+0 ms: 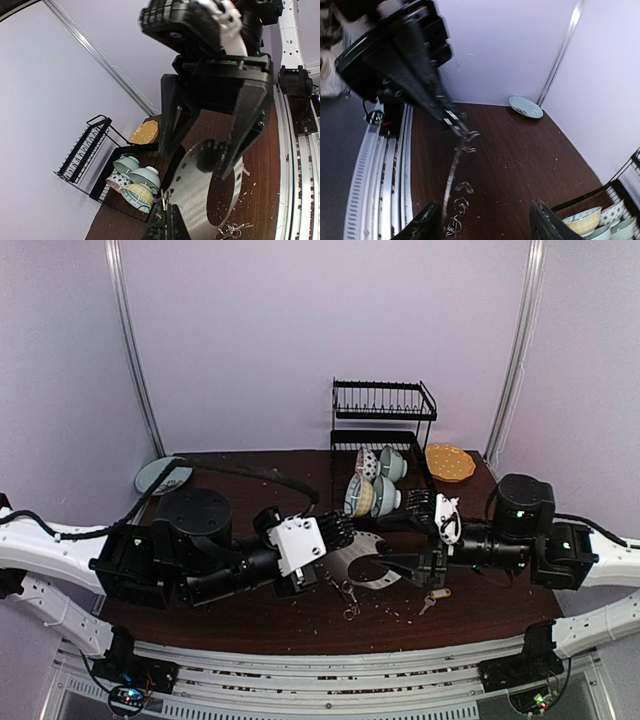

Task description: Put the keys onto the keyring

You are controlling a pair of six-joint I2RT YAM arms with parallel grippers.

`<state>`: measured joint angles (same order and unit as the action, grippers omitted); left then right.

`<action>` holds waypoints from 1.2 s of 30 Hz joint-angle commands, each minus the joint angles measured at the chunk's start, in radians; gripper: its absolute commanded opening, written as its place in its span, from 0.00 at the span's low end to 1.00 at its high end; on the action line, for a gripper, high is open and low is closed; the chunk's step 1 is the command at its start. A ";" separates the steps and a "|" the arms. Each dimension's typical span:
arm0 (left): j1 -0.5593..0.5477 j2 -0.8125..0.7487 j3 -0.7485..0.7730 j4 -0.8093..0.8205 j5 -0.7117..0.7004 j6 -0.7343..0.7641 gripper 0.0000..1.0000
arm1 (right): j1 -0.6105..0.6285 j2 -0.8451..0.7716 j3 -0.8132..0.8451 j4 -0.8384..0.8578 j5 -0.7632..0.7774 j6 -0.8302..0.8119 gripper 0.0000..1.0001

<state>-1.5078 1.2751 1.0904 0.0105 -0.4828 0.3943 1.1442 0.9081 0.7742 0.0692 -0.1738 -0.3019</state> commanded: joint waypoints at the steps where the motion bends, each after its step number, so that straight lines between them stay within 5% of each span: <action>1: 0.039 -0.064 -0.012 0.016 -0.047 -0.043 0.00 | -0.173 -0.024 0.013 -0.041 -0.125 0.244 0.62; 6: 0.044 -0.055 -0.036 -0.014 -0.067 -0.105 0.00 | -0.401 0.027 0.023 -0.164 -0.117 0.507 0.61; 10: 0.047 -0.094 -0.084 0.003 -0.040 -0.112 0.00 | -0.599 0.165 0.049 -0.380 -0.120 0.621 0.41; 12: 0.049 -0.114 -0.106 0.012 -0.033 -0.113 0.00 | -0.682 0.200 0.027 -0.383 -0.200 0.626 0.40; 14: 0.049 -0.134 -0.130 0.028 -0.012 -0.115 0.00 | -0.711 0.209 0.017 -0.383 -0.091 0.591 0.46; 17: 0.050 -0.160 -0.172 0.057 0.012 -0.130 0.00 | -0.711 0.217 0.019 -0.356 -0.001 0.409 0.52; 23: 0.051 -0.215 -0.231 0.103 0.063 -0.144 0.00 | -0.709 0.218 -0.034 -0.315 -0.202 -0.018 0.63; 27: 0.051 -0.250 -0.265 0.118 0.083 -0.143 0.00 | -0.686 0.250 -0.065 -0.458 -0.303 -0.294 0.63; 36: 0.050 -0.276 -0.320 0.165 0.115 -0.122 0.00 | -0.669 0.445 -0.092 -0.591 -0.191 -0.596 0.55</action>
<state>-1.4609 1.0134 0.7807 0.0696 -0.3981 0.2630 0.4709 1.2510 0.6628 -0.3969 -0.4053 -0.7074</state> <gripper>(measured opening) 0.005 0.566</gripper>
